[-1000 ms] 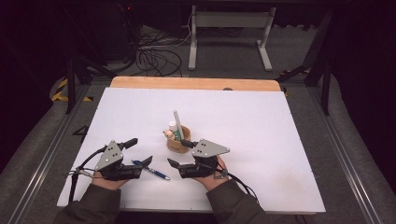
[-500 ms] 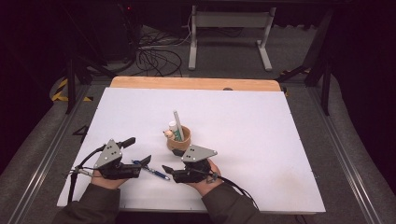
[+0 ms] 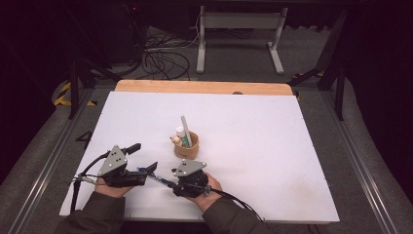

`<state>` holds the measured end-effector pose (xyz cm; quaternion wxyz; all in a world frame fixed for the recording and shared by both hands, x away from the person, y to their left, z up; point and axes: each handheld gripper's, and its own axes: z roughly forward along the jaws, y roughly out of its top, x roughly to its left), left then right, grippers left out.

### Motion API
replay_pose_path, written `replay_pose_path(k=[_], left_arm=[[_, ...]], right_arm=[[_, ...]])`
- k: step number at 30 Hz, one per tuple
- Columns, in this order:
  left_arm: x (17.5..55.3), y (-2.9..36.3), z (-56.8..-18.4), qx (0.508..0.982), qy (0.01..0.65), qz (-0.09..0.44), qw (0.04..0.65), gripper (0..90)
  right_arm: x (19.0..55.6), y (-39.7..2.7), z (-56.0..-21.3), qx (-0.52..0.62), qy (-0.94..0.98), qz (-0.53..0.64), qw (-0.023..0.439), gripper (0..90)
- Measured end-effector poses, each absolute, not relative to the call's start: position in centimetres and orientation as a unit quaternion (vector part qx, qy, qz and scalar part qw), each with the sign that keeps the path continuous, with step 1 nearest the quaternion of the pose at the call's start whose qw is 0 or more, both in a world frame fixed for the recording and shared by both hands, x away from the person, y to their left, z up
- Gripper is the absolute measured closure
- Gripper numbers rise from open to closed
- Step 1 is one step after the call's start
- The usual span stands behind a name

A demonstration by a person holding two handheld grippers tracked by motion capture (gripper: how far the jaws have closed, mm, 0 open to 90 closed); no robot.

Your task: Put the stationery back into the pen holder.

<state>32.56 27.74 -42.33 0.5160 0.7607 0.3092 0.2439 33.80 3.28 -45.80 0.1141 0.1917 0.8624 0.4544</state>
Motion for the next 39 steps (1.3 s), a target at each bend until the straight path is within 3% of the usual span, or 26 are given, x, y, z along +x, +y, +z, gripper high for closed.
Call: replay_pose_path(k=[39], left_arm=[[32.71,27.52,-42.6,0.768,0.305,0.238,0.51,15.1]], right_arm=[[33.55,4.21,-46.47,0.176,0.889,0.411,0.097,81.4]])
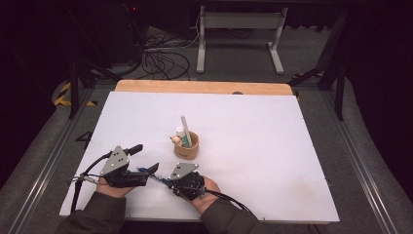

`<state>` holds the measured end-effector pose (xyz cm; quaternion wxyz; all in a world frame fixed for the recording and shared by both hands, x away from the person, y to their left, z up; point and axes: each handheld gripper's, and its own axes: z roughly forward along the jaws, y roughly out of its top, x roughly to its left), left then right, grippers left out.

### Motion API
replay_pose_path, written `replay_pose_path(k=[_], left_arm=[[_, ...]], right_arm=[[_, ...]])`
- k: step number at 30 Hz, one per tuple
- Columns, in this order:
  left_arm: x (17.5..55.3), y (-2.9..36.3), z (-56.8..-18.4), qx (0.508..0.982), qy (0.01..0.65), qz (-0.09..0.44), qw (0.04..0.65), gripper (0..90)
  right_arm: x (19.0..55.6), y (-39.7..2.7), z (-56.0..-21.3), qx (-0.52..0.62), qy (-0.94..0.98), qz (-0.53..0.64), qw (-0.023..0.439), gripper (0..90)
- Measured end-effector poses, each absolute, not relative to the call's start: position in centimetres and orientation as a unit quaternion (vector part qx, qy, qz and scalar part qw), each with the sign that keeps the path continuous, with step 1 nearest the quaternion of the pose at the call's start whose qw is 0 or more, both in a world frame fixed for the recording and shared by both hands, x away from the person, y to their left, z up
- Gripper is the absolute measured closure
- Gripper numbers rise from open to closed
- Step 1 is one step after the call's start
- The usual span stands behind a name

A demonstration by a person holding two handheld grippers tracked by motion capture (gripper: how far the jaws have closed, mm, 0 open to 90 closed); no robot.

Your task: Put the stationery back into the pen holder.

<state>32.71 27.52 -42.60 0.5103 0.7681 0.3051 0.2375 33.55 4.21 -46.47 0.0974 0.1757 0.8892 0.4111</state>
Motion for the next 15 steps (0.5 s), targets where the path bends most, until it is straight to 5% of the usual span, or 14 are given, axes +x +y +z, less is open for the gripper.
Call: replay_pose_path(k=[15], left_arm=[[32.6,27.4,-42.7,0.773,0.294,0.239,0.508,16.4]], right_arm=[[34.7,1.5,-44.4,0.186,0.877,0.432,0.101,81.5]])
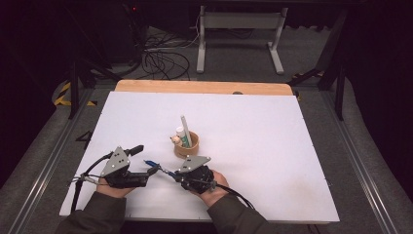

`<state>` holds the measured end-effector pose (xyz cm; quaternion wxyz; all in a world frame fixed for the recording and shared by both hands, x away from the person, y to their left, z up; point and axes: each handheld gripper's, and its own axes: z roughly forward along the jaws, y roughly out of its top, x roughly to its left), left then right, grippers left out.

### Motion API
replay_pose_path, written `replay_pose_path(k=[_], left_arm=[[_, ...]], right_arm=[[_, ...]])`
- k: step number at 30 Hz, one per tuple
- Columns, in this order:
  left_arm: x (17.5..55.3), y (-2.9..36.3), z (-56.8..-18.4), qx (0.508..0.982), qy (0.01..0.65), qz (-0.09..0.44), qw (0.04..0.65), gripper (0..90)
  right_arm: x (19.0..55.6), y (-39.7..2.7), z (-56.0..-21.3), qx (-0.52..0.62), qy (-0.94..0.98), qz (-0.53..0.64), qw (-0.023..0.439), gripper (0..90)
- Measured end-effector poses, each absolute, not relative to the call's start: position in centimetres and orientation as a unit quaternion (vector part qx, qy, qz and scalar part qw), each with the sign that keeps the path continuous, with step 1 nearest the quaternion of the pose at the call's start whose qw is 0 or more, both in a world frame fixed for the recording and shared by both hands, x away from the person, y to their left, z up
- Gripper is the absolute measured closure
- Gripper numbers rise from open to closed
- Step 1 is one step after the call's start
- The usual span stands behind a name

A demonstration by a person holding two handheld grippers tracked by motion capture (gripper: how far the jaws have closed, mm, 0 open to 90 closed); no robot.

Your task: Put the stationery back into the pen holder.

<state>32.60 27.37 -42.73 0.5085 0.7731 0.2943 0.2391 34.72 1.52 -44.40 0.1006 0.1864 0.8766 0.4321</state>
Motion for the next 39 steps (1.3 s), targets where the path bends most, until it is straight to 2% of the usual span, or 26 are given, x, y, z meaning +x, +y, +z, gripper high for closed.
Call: replay_pose_path(k=[12,21,26,32,39], left_arm=[[32.2,26.4,-43.1,0.8,0.256,0.255,0.478,17.6],[31.9,25.7,-43.4,0.821,0.218,0.288,0.442,26.8],[31.5,24.9,-43.8,0.836,0.189,0.323,0.401,30.0],[31.1,24.3,-44.1,0.847,0.153,0.355,0.366,42.2],[31.1,24.1,-44.3,0.857,0.142,0.347,0.353,54.3]], right_arm=[[35.2,-0.2,-42.8,0.198,0.864,0.453,0.092,81.5],[34.9,-0.2,-42.1,0.188,0.864,0.462,0.074,81.5],[34.8,-0.2,-41.8,0.183,0.865,0.462,0.067,81.5],[34.6,0.0,-41.6,0.175,0.867,0.462,0.06,81.5],[34.5,0.0,-41.3,0.173,0.865,0.468,0.053,81.4]])
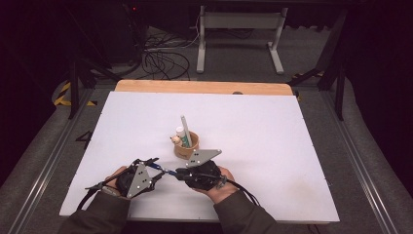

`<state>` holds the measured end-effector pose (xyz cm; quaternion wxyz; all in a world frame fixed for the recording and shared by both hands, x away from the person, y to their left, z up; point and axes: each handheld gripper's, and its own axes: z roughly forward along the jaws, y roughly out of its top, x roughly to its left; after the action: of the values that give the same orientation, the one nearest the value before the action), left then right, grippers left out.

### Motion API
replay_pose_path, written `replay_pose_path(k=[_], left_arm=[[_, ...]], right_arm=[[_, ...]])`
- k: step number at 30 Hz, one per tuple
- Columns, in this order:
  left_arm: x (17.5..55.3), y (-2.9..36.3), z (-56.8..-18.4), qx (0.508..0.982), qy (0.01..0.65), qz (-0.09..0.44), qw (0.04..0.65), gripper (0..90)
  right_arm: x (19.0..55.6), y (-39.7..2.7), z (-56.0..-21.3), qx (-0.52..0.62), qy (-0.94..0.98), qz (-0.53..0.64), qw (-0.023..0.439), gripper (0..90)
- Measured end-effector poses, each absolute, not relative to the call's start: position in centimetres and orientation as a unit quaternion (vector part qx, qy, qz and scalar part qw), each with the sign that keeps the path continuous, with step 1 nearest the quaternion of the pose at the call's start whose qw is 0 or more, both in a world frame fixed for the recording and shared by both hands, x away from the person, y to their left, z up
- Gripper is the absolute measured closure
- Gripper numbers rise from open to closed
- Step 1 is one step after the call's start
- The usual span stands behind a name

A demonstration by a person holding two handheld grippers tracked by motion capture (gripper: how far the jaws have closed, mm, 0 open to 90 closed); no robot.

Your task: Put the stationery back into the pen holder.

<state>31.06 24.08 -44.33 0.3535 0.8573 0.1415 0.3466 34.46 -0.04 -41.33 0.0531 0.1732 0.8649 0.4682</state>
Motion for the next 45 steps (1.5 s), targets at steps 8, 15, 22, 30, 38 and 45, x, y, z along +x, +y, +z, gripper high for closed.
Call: replay_pose_path(k=[8,15,22,30,38,45], left_arm=[[30.6,23.5,-44.4,0.87,0.112,0.345,0.333,68.4],[30.1,22.7,-44.6,0.877,0.095,0.334,0.333,78.4],[30.5,23.0,-44.1,0.864,0.13,0.314,0.373,79.3],[31.0,23.8,-43.7,0.843,0.175,0.285,0.421,79.4],[31.2,24.1,-43.2,0.825,0.199,0.265,0.459,79.4],[31.6,24.3,-42.6,0.804,0.221,0.239,0.497,79.3]], right_arm=[[34.3,-0.3,-40.6,0.169,0.859,0.48,0.056,81.1],[34.4,-0.9,-40.1,0.17,0.847,0.498,0.075,73.6],[34.4,-1.1,-39.8,0.173,0.832,0.518,0.1,54.9],[34.5,-2.2,-39.3,0.173,0.805,0.549,0.143,40.3],[34.9,-3.3,-39.0,0.187,0.791,0.561,0.159,28.7],[35.1,-4.4,-38.9,0.201,0.782,0.565,0.169,21.7]])
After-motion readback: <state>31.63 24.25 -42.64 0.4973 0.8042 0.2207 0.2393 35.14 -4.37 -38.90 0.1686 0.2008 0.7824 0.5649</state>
